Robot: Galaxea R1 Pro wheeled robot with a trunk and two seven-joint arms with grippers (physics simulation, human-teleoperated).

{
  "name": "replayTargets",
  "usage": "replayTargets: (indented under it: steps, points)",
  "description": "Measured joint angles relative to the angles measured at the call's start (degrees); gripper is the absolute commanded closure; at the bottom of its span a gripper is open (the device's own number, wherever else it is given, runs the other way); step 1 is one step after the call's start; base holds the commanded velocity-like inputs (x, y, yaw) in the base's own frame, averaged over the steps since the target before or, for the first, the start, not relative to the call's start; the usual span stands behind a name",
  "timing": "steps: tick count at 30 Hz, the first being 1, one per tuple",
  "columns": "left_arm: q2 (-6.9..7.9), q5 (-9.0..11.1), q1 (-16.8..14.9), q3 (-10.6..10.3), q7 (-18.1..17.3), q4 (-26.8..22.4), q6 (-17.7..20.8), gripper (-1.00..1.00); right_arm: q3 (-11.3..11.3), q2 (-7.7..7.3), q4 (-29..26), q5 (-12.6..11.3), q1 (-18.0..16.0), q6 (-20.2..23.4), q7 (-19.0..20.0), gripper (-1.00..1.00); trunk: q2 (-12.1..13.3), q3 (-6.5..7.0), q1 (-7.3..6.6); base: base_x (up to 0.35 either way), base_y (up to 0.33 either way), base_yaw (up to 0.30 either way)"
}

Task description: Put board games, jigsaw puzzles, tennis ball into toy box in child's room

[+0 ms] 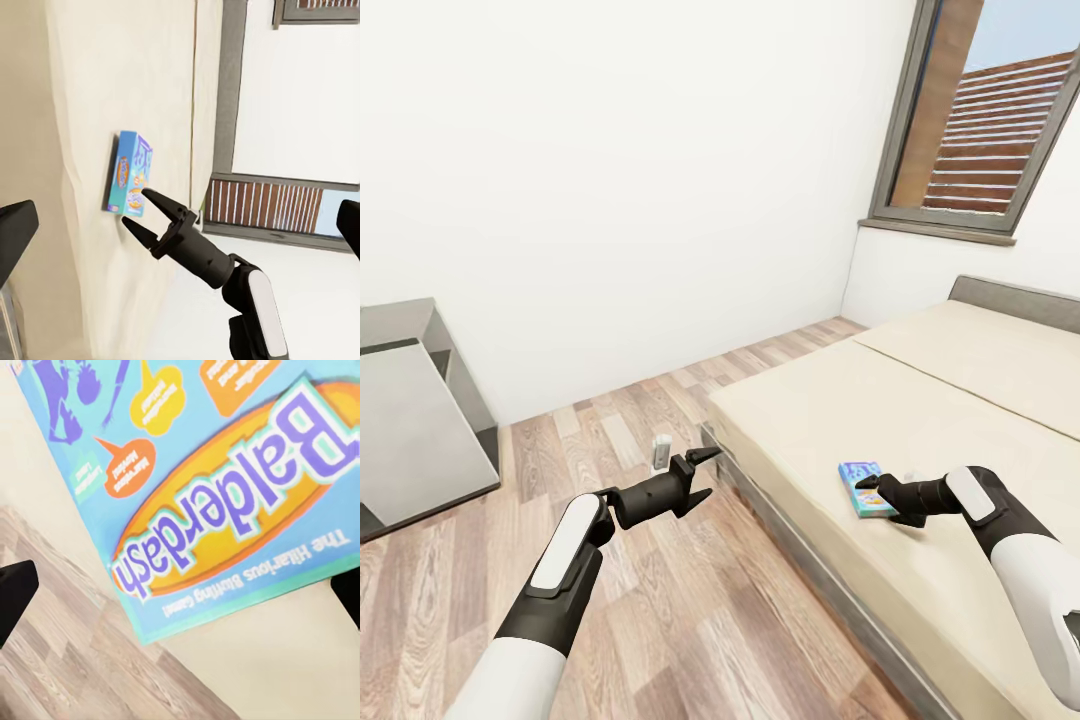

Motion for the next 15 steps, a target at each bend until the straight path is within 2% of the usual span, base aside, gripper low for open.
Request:
replayTargets:
  steps: [15]
  points:
    - [0.00,0.0,0.0,0.0,0.0,0.0,0.0,-1.00,0.0,0.01,0.2,-0.5,0.0,-0.1,0.1,-1.00,0.0,0.00,0.00,0.000,0.000,0.021]
